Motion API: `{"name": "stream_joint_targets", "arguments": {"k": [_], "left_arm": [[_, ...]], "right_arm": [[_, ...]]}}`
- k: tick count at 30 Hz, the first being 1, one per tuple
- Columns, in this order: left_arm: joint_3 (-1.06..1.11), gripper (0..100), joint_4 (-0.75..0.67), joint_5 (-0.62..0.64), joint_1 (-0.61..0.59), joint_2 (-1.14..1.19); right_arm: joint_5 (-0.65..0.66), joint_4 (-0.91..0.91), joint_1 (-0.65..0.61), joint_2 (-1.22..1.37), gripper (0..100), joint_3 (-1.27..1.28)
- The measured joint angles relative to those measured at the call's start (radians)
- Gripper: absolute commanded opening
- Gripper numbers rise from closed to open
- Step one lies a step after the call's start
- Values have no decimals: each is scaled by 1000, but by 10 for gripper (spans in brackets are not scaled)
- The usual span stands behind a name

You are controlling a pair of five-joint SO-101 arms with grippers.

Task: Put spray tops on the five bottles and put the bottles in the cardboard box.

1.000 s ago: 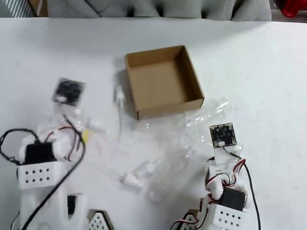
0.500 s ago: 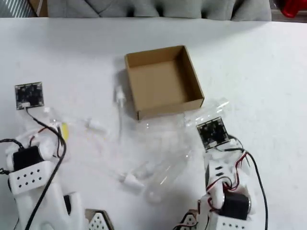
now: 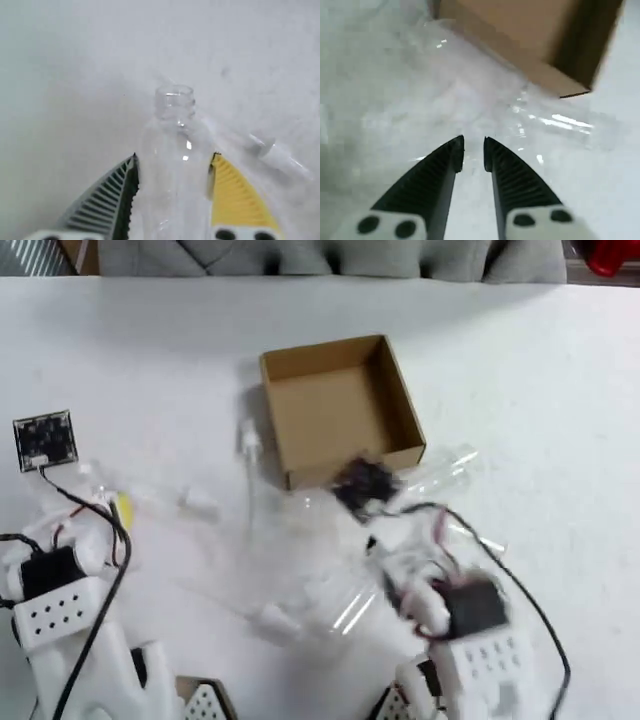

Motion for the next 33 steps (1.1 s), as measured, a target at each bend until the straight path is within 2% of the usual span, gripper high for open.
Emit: {"name": "stream_joint_targets", "arguments": {"k": [4,7,11,13,19,26,33], "left_arm": [[0,42,-25,0,-5,0],[0,42,-25,0,-20,0],[0,42,-25,0,-18,0],[0,42,-35,0,-18,0],[0,42,-41,0,-21,0],[0,42,-41,0,-21,0],[0,42,-41,0,-25,0]], "right_arm": [[-40,37,-199,61,62,-28],[-52,26,-348,61,138,-18],[-94,-61,-554,60,145,91],[-140,-129,-612,61,150,135],[-193,-307,-660,61,236,270],[-198,-462,-690,61,170,382],[-196,-551,-733,184,209,382]]}}
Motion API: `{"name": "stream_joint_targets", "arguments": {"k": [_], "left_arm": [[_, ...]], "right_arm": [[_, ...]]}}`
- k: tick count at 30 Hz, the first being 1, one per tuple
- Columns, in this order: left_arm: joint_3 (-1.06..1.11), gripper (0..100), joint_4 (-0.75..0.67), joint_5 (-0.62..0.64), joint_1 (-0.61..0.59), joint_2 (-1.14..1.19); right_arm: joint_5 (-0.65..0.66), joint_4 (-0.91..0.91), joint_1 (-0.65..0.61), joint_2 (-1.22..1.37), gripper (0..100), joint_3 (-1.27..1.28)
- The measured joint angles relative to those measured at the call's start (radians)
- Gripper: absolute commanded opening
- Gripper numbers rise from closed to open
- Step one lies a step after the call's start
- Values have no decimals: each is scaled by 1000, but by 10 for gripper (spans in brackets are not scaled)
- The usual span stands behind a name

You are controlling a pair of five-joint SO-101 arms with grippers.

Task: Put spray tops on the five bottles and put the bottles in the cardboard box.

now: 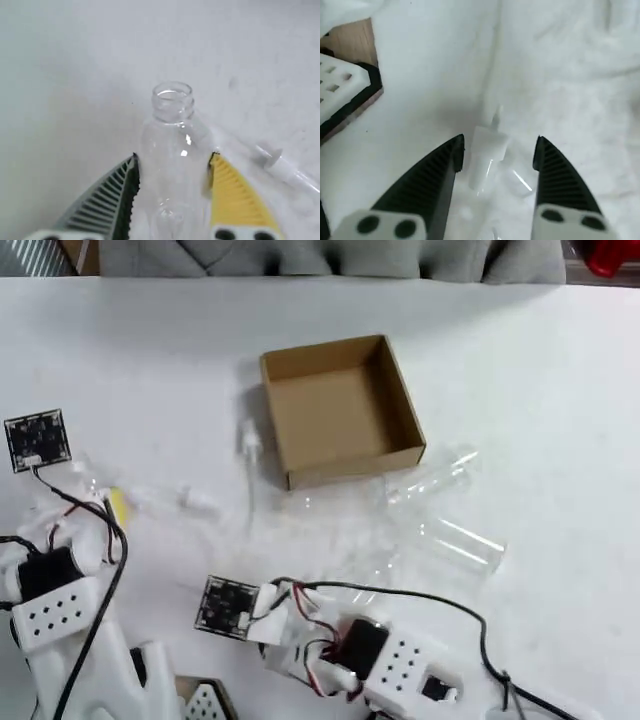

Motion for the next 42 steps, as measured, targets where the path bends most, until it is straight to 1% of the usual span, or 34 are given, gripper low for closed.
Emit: {"name": "stream_joint_targets", "arguments": {"k": [5,11,13,17,21,23,27,30,35,38,42], "left_arm": [[0,42,0,0,0,0],[0,42,0,0,0,0],[0,42,0,0,0,0],[0,42,0,0,-2,0],[2,42,0,-14,0,0],[18,42,0,-23,0,0],[21,42,0,-28,0,0],[21,42,0,-31,0,0],[21,42,0,-31,0,0],[21,42,0,-31,0,0],[21,42,0,-31,0,0]], "right_arm": [[-2,-28,3,130,211,-3],[25,-41,2,210,199,-9],[28,-41,3,230,151,-17],[32,-64,3,267,16,-32],[34,-75,5,279,15,-44],[35,-46,2,279,16,-66],[41,109,17,218,16,-158],[54,261,69,121,16,-229],[183,500,213,-28,16,-308],[247,624,353,-86,16,-364],[367,753,580,-95,16,-454]]}}
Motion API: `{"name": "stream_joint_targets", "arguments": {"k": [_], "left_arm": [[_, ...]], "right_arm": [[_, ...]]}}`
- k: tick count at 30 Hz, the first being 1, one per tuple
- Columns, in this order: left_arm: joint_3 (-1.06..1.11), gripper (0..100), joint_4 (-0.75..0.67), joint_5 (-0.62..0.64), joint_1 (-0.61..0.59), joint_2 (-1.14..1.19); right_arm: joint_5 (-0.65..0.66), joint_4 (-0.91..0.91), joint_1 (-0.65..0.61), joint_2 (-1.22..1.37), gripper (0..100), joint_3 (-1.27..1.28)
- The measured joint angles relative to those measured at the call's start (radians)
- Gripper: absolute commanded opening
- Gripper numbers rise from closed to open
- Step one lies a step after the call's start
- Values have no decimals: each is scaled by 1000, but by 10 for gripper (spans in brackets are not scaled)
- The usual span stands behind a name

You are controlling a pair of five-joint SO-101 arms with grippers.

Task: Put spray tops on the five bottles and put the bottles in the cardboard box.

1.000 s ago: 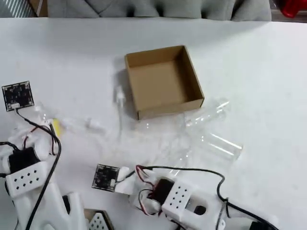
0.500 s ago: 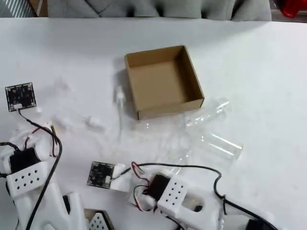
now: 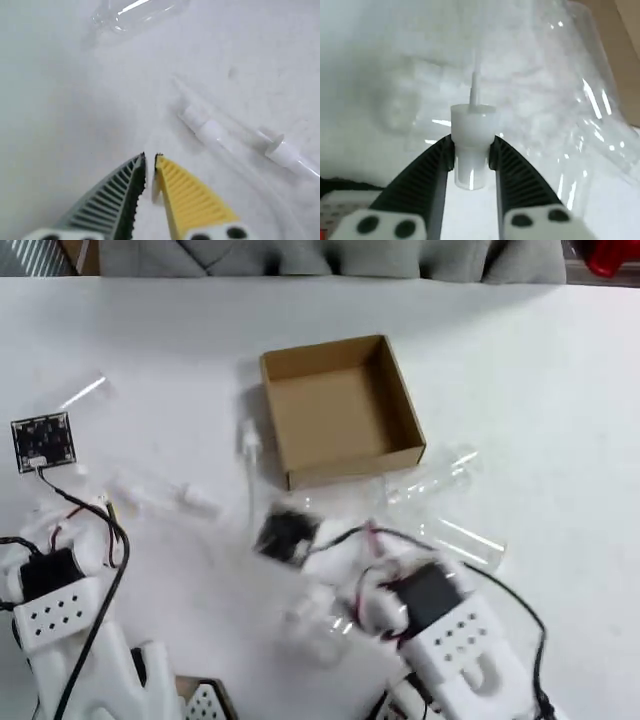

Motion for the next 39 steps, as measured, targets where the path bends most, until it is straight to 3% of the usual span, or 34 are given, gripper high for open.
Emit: {"name": "stream_joint_targets", "arguments": {"k": [5,10,16,23,29,32,36,39], "left_arm": [[0,42,0,0,0,0],[0,46,0,0,0,0],[0,46,0,0,0,0],[0,46,0,0,-6,0],[0,46,0,0,-26,0],[0,46,0,0,-25,0],[0,46,0,0,-31,0],[0,46,0,0,-28,0]], "right_arm": [[210,120,341,54,16,-89],[411,94,687,173,16,-103],[534,-23,947,304,16,-104],[569,-160,1057,459,16,-104],[818,-219,1111,621,29,-123],[928,-252,1151,684,121,-155],[956,-302,1188,750,278,-203],[961,-331,1195,767,268,-235]]}}
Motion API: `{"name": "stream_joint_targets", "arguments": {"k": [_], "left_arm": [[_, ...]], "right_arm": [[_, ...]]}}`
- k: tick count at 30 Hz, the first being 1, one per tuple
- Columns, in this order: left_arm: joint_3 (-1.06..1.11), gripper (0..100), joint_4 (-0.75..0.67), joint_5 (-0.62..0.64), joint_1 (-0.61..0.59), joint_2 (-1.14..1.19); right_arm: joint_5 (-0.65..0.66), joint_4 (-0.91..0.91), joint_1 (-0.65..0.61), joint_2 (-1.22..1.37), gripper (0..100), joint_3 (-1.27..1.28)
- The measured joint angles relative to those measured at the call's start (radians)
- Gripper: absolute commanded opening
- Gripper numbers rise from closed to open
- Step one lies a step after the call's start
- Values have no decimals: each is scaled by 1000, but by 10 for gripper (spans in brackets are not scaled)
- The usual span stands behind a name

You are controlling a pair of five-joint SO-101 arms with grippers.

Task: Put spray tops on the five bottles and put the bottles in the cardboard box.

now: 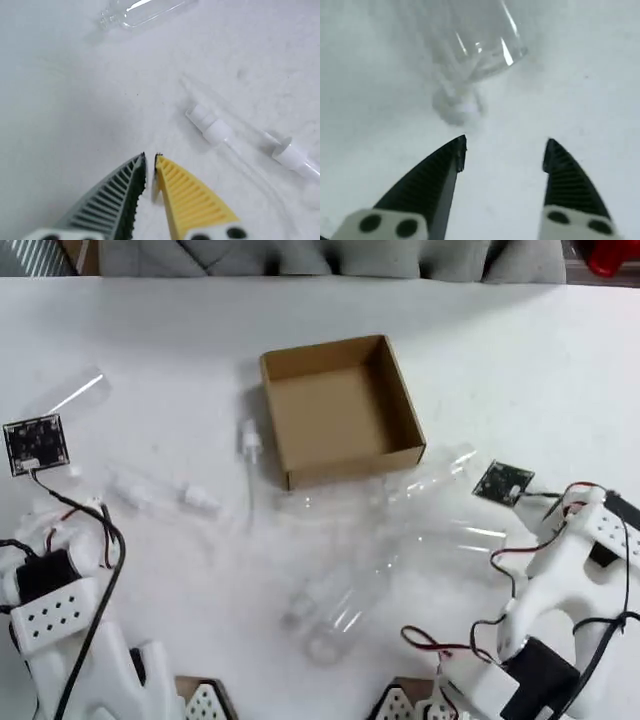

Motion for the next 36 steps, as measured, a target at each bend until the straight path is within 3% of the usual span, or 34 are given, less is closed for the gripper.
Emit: {"name": "stream_joint_targets", "arguments": {"k": [7,16,21,29,36], "left_arm": [[0,46,0,0,0,0],[-8,46,-38,0,0,0],[-141,46,18,0,-2,81],[-493,46,48,2,-26,494],[-802,46,58,167,-32,868]], "right_arm": [[-68,57,3,-12,16,-23],[-407,226,37,-169,16,-15],[-425,229,68,-227,16,64],[-428,127,132,-239,16,172],[-428,81,140,-241,16,230]]}}
